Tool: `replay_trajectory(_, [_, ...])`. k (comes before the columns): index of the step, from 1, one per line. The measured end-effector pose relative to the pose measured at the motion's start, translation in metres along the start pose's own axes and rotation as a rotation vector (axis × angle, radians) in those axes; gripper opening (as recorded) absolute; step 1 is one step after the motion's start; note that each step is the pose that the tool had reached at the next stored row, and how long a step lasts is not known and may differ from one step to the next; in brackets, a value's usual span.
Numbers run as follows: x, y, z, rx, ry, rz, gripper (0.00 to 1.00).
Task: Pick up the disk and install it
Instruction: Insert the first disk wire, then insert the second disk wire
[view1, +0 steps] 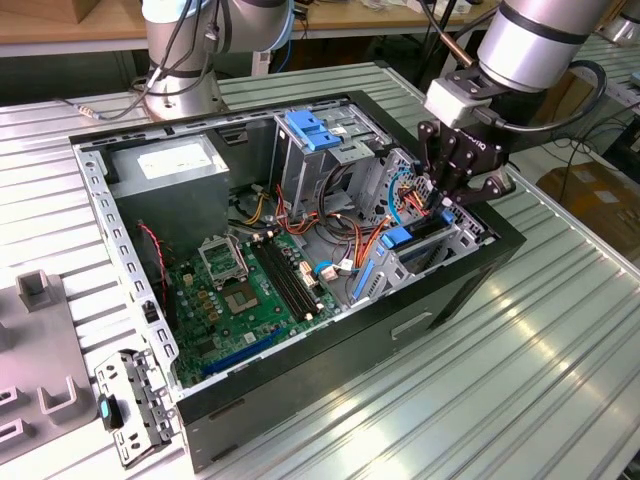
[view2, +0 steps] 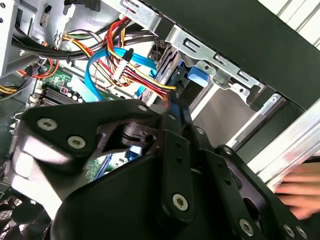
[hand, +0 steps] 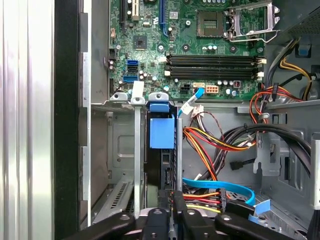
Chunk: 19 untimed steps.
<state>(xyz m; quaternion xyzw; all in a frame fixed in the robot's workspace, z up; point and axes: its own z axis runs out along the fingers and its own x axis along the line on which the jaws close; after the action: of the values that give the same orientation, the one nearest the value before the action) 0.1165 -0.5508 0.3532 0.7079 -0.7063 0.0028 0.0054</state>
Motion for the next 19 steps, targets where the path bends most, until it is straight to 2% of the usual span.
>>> replay_trajectory(1, [0.0,0.0,0.0,0.0,0.0,0.0,0.16])
replay_trajectory(2, [0.0,0.0,-0.0001,0.0,0.0,0.0,0.11])
replay_trajectory(15, [0.0,0.0,-0.0016,0.0,0.0001,0.0,0.11])
replay_trajectory(19, [0.0,0.0022,-0.0016,0.0,0.0001,0.0,0.11])
